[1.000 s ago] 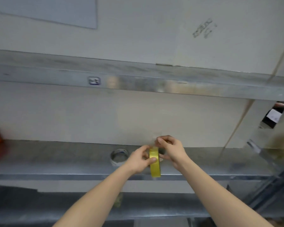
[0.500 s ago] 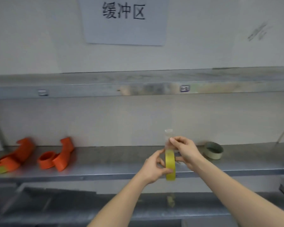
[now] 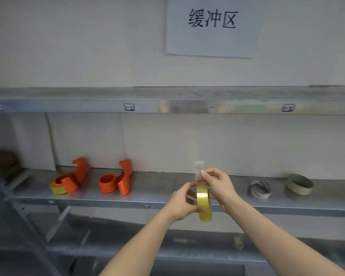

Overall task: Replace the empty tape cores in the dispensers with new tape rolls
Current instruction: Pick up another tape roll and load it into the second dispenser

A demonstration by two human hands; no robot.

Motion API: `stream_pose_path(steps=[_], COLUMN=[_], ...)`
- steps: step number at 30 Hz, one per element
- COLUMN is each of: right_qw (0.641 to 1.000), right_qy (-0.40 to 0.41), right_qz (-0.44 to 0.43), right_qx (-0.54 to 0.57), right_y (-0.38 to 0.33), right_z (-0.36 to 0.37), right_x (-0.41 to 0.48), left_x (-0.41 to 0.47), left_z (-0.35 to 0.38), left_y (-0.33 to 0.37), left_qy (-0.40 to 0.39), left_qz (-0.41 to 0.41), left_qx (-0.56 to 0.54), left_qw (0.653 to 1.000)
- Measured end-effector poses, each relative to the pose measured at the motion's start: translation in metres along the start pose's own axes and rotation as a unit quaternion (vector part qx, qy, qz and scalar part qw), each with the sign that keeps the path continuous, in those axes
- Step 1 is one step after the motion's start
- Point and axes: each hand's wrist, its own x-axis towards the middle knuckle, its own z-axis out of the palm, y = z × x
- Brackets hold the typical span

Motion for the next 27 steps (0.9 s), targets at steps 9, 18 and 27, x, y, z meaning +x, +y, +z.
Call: stream_pose_path(steps=[9,18,27], right_qw=[0.999,0.994,0.991], right_qy=[0.038,0.097,0.082], right_qz=[-0.014,-0.018,-0.046], right_qx=[0.024,-0.043,-0.096], right_y=[-0.003,-0.009,-0.035], right_z=[0.197,0.288,0.341], right_x=[0.028,0.044,0.076], left_x=[-0.016,-0.008,0.005], left_z=[-0.165,-0.261,-0.335], left_y=[-0.08,-0.129,-0.18], left_qy=[0.039,0.038,-0.007], left_qz=[0.033,0.067,0.008], left_qx=[0.068,0.249,0.248], left_qw=[0.996,0.966,0.969])
